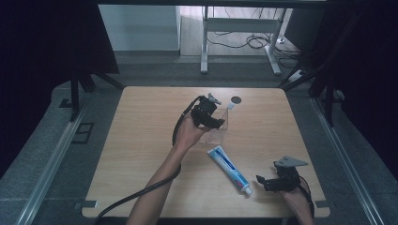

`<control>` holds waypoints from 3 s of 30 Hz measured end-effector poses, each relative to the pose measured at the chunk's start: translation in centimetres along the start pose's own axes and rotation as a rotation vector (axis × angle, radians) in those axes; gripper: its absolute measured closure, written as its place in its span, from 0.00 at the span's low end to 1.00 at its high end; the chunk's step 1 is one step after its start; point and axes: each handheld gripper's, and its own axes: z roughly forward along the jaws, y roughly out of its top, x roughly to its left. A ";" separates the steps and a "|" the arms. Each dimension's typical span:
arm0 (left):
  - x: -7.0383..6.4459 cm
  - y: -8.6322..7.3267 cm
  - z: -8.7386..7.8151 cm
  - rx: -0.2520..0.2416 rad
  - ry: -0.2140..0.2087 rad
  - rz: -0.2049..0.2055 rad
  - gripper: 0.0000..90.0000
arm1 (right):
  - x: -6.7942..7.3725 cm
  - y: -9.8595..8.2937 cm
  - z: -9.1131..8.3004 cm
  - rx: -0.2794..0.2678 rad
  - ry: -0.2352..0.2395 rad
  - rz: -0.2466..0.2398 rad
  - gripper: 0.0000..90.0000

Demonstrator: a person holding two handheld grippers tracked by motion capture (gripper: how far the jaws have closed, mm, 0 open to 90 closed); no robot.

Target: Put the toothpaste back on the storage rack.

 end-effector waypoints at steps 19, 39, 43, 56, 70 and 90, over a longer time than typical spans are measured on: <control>0.5 -2.5 -3.3 -0.057 -0.010 -0.039 0.17 | 0.0 0.0 -0.1 -0.006 -0.001 -0.001 0.04; 0.5 -5.6 -6.6 -0.064 -0.006 -0.031 0.15 | 0.1 0.1 -0.1 -0.008 -0.003 -0.003 0.04; 0.4 -6.1 -6.9 -0.062 -0.004 -0.023 0.15 | 0.1 0.1 -0.1 -0.009 -0.003 -0.005 0.04; -0.4 -9.3 -7.7 -0.079 0.012 0.022 0.15 | 0.2 0.1 -0.1 -0.012 -0.003 -0.006 0.04; -0.9 -13.2 -8.2 -0.092 0.018 0.031 0.15 | 0.4 0.2 -0.1 -0.020 -0.003 -0.013 0.05; -1.5 -17.6 -9.0 -0.103 0.036 0.004 0.15 | 0.7 0.2 0.0 -0.017 0.004 -0.023 0.06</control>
